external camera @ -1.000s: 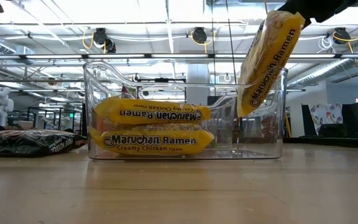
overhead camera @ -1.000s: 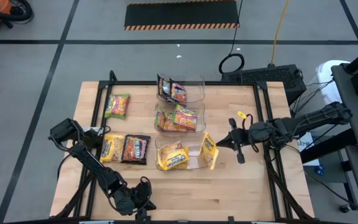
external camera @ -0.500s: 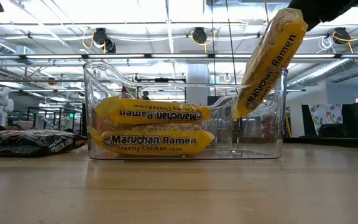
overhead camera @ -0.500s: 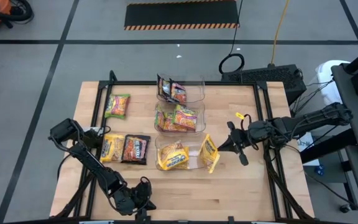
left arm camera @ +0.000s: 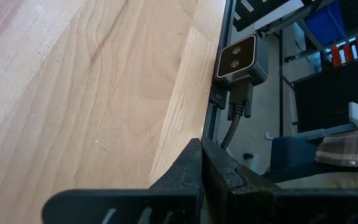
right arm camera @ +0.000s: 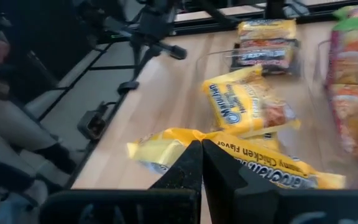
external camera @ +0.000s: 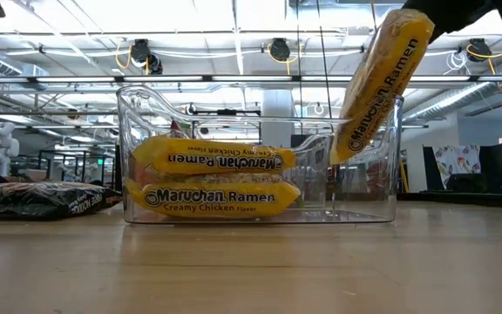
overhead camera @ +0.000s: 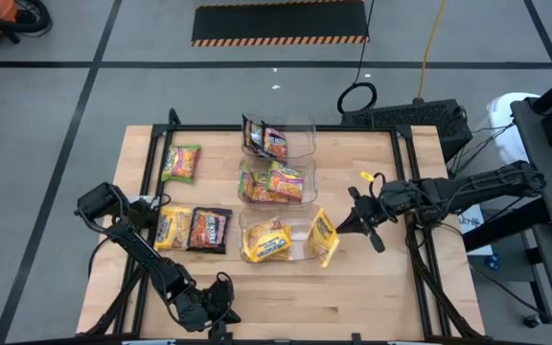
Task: Sort Maruchan noodles
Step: Put the yellow noodle pack into the bottom transparent bin
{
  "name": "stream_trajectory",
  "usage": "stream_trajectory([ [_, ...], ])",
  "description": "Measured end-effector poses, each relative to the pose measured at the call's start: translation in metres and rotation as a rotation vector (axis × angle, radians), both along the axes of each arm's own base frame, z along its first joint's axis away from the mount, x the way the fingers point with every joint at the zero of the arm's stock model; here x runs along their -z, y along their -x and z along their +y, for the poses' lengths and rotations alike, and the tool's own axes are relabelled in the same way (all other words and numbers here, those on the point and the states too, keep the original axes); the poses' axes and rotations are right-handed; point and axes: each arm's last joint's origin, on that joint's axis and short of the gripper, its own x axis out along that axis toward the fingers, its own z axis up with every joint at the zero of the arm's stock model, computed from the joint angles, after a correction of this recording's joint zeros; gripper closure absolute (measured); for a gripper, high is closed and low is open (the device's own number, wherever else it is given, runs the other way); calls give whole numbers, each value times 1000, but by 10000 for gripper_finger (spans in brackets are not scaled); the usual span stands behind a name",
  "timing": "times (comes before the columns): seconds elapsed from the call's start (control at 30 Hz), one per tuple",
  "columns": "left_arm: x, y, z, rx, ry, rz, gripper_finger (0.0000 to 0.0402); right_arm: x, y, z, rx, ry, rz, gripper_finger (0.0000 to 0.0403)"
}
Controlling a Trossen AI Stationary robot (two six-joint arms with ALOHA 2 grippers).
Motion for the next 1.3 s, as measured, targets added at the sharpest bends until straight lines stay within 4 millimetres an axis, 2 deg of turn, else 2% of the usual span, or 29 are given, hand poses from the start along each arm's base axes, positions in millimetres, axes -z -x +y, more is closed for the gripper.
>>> stream_trajectory([
  [0.43,0,0,0,-9,12,5,401,1,-3,-7,188,200,-33,403],
  [0.97,-1,-1,-1,-10,25,-4,401,31,-26,-4,157,316,120,403],
  [1.3,-1,-1,-1,-10,25,-4,401,32,-27,-5,166,352,119,403],
])
